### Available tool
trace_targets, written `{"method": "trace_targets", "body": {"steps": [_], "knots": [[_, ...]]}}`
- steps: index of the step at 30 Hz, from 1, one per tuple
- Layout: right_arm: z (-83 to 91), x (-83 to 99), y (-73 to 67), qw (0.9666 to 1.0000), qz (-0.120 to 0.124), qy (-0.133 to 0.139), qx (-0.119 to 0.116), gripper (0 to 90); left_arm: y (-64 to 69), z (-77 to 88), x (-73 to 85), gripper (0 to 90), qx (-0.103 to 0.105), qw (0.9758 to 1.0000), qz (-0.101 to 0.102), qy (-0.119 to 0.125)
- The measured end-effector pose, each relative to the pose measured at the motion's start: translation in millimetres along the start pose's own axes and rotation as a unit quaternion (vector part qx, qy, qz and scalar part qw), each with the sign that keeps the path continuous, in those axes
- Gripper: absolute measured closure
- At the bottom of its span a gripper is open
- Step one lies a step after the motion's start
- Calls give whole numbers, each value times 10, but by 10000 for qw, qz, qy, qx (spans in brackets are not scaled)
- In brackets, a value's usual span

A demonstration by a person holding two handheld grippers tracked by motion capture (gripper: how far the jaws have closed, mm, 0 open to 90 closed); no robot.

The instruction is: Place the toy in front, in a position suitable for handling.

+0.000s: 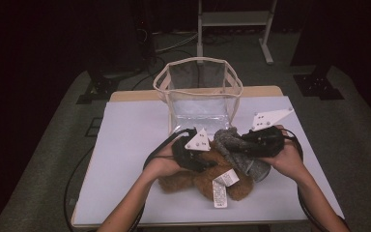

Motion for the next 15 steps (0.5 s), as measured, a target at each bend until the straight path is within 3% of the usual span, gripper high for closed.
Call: {"method": "trace_targets", "body": {"steps": [4, 8, 15], "knots": [[-77, 138, -18, 9997, -105, -133, -164, 722, 25, -34, 66, 409, 118, 9999, -3, -35], [-174, 332, -45, 9988, -296, -150, -364, 729, 40, 46, 116, 319, 119, 9998, -35, -154], [-335, 600, -115, 9966, -502, -249, -611, 733, 25, 262, 374, 228, -141, 9995, 178, -241]]}}
Point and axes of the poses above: each handheld gripper's, and its own axes: z roughly backward along the jaws, x roughly out of its underside, y roughly to its right, the point moved 4 cm from there along -z, roughly forward along the jaws, and after that the axes turned 9 degrees about z, right-handed, at the moved point
